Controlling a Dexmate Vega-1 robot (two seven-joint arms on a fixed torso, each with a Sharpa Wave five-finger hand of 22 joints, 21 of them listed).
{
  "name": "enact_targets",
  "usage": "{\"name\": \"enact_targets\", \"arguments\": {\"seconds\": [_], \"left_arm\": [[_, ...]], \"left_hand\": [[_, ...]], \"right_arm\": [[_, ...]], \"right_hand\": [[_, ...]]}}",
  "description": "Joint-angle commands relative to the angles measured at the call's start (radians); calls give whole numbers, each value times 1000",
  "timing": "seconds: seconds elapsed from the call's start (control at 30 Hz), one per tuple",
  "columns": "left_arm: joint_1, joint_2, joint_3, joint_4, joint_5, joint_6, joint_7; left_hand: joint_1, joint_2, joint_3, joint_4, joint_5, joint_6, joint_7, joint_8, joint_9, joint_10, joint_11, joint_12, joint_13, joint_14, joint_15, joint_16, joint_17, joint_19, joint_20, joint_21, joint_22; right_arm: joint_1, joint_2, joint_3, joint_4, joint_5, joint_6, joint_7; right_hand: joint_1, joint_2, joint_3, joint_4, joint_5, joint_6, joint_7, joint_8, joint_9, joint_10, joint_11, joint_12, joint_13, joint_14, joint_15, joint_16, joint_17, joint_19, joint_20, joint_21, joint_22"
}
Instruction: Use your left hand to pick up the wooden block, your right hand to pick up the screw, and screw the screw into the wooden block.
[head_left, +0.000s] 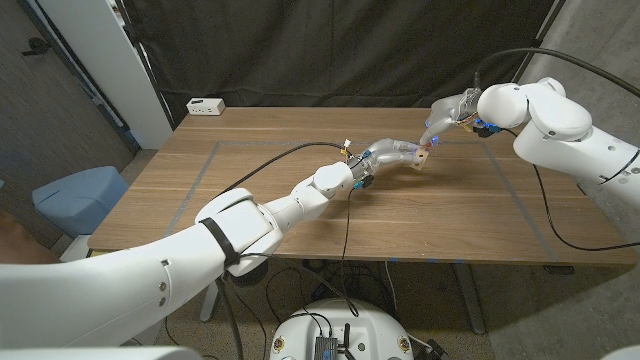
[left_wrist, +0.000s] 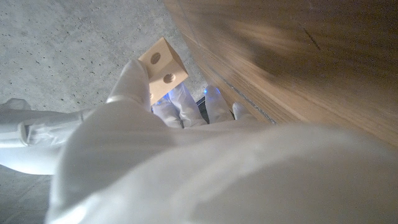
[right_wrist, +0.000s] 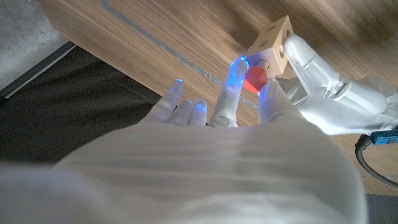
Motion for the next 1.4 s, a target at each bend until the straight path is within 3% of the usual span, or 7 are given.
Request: {"name": "enact_targets", "arguments": {"seconds": [0.03,0.13,0.57,0.63,0.8,1.0,1.4], "left_arm": [[-5,-3,3,5,-4,15,-1],[-5,-3,4,5,-5,14,-1],[-2,2,4,1,-4,-1,-2],[-1,1,4,1,-4,-1,-4],[0,2,3,-1,-3,-6,-4],[2,3,3,-4,-1,-15,-4],[8,3,0,-8,0,-23,-6]], "left_hand": [[0,30,27,17,7,47,18,10,3,8,-2,7,2,6,-86,-3,3,8,3,2,2],[0,30,27,18,7,48,19,10,3,9,-2,7,2,7,-85,-3,3,8,3,2,2],[-2,31,29,19,7,50,18,11,4,8,-2,6,1,7,-85,-4,3,8,5,2,2],[-2,32,30,19,8,50,20,11,4,8,-2,6,1,7,-85,-4,3,8,5,2,2],[-2,32,31,19,8,49,19,10,4,9,-1,7,1,7,-85,-4,3,8,4,2,2],[-2,33,33,19,9,51,20,11,4,10,-1,7,1,9,-85,-5,2,8,3,1,2],[-5,35,35,20,10,48,21,10,4,9,-1,6,1,7,-84,-7,1,7,5,1,2]], "right_arm": [[-8,9,3,6,2,0,-15],[-11,9,4,5,3,-1,-24],[-22,13,5,-3,-4,-10,-52],[-26,13,6,-6,-5,-15,-57],[-34,13,7,-13,-16,-26,-72],[-34,12,0,-19,-38,-36,-70],[-34,-4,5,-41,-55,-52,-29]], "right_hand": [[-25,2,-6,10,-1,32,5,12,-5,22,-1,4,1,14,-50,7,2,13,1,4,1],[-54,0,-17,21,-1,54,11,14,-12,33,1,4,0,24,-51,8,2,19,0,5,2],[-99,-1,-38,32,5,115,24,20,-27,68,1,7,-3,43,-58,10,0,31,2,5,2],[-141,-11,-58,47,8,134,26,16,-33,75,-3,4,-4,48,-60,10,0,34,2,4,2],[-186,-23,-83,61,17,171,31,17,-40,98,-8,6,-5,62,-61,10,-1,43,1,5,3],[-209,-29,-96,68,22,193,32,17,-42,111,-11,6,-6,76,-67,13,-1,50,0,6,3],[-254,-64,-129,74,37,134,27,-22,-43,104,3,-9,-7,73,-60,0,-5,41,7,-1,3]]}}
